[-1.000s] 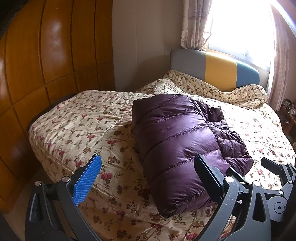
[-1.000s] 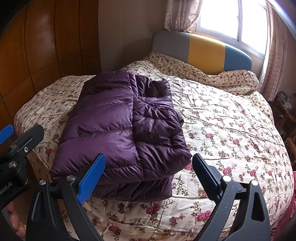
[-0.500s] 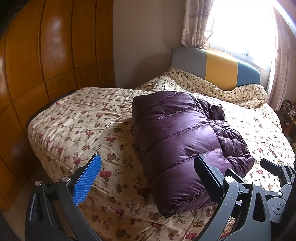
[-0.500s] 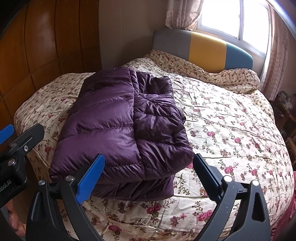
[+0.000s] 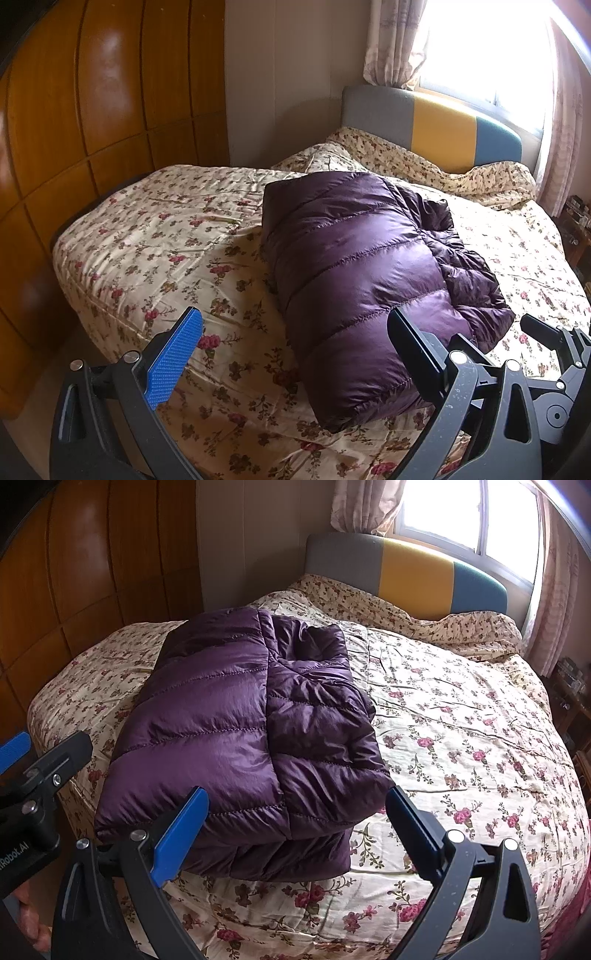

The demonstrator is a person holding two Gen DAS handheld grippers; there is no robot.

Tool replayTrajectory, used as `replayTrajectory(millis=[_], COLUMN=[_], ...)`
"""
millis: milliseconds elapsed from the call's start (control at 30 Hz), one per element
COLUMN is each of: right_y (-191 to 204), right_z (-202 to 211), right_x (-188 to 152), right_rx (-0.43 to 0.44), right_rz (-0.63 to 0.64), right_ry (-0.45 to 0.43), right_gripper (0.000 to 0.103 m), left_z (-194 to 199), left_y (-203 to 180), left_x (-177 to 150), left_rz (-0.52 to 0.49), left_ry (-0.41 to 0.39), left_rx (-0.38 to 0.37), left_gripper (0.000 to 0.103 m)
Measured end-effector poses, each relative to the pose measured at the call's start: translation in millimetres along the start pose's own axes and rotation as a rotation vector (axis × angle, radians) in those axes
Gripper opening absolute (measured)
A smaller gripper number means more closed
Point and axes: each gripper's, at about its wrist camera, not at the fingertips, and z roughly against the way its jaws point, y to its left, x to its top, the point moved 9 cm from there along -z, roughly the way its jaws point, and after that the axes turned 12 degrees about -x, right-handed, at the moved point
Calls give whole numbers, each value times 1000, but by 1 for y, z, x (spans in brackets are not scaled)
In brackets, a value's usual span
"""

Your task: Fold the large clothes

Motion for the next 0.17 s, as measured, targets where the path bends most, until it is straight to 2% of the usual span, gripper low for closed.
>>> replayTrajectory(millis=[167], right_y=[1], right_z=[-1], right_x=[0], right_rx=[3], right_rz=[-1], right_ry=[3], right_gripper=[96], left_z=[-3], left_y=[-1], left_x=[-1], left_rz=[-1], left_ry=[9], left_rx=[-1], left_gripper=[99])
